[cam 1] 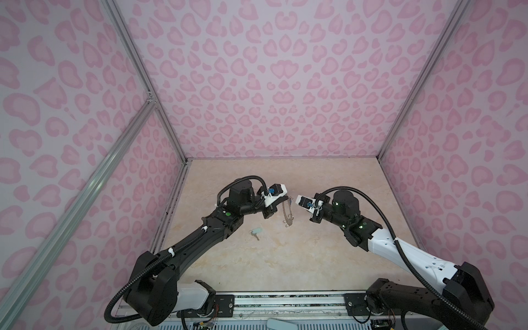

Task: Attach keys to a key ring
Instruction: Insert the key into the keyring.

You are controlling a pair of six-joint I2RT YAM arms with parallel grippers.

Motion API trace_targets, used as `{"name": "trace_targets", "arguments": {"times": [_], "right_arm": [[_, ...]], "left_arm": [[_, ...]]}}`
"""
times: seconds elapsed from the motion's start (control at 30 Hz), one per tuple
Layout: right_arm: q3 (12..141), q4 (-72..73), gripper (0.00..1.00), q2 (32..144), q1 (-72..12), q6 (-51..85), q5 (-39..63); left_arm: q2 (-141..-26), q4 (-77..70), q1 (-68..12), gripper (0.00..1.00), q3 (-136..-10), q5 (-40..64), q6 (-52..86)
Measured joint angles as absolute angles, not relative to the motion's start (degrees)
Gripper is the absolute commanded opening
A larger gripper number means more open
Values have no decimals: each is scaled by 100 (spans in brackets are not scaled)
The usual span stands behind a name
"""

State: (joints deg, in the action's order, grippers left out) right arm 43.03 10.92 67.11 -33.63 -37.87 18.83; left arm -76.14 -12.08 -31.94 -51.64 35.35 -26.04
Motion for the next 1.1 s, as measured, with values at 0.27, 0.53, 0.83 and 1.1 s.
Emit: {"name": "trace_targets", "arguments": {"times": [0.27,0.53,0.83,1.1], "right_arm": [[4416,1131,22,6681,-3065,-3341,2825],[4604,1090,21,6888,-3065,-3083,3546],[4757,928,15,7113,-3103,-3015,3780],[4864,692,6,7234,-3140,-3028,3795]], "left_arm": [[-7579,-1197,-3194,3,-5142,3780,-2694],[-7568,-1153,-3199,3,-5142,3863,-2818],[-7518,-1033,-3203,3,-5144,3913,-2899],[-7478,-1024,-3203,3,-5144,3944,-2961]]}}
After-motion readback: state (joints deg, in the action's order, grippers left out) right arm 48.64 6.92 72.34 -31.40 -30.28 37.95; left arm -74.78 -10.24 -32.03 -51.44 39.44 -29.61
